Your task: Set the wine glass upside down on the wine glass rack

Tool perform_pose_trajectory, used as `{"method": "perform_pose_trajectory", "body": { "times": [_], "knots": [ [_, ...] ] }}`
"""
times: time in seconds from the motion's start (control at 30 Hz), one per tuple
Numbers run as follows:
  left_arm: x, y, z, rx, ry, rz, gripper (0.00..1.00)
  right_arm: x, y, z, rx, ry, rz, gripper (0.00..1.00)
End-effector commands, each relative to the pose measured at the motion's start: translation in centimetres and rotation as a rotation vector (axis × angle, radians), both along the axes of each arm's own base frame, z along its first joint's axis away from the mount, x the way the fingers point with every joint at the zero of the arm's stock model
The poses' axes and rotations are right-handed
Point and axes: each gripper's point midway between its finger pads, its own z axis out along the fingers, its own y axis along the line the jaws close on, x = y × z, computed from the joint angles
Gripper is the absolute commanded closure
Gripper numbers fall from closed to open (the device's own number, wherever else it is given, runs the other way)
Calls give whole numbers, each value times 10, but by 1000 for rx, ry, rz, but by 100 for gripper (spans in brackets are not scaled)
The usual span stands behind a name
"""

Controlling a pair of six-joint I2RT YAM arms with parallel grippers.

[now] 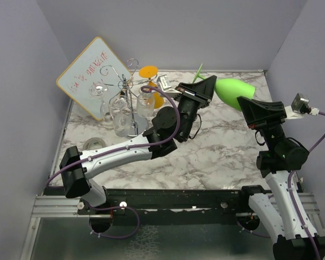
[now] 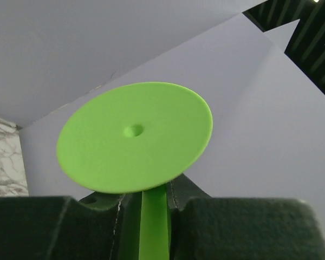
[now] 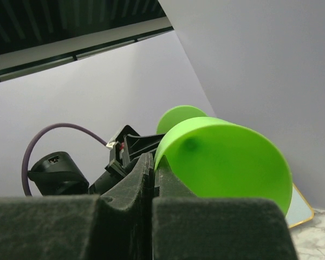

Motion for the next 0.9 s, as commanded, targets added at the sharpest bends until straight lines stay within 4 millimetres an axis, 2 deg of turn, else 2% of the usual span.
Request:
{"method": "perform_pose_trajectory", "body": {
  "times": [0.0,0.03,0.17,0.2,0.3,0.4,0.5,0.57,0.67,0.7,0.87],
  "knots": [
    [-3,22,26,-59,-54,51,94,-5,8,-12,-34,6,53,99],
    [-4,21,27,-54,-65,44,100,-4,8,-12,-34,13,53,96],
    [-6,20,41,28,-199,13,100,12,7,-24,-82,97,-9,48],
    [-5,22,43,62,-236,19,100,17,5,-28,-90,123,-31,39],
    [2,29,45,166,-345,39,100,23,1,-39,-102,163,-74,23],
    [10,36,42,301,-453,65,100,31,-3,-54,-120,226,-120,15],
    [2,34,40,436,-594,50,100,48,-18,-76,-150,337,-242,10],
    [-8,31,36,526,-697,38,100,54,-26,-79,-169,371,-303,9],
    [-26,28,29,622,-831,8,100,54,-23,-68,-210,374,-298,9],
    [-31,28,27,640,-862,1,100,50,-19,-57,-224,351,-277,9],
    [-46,27,24,702,-982,-12,100,14,6,-19,-285,181,-123,10]
  ]
}}
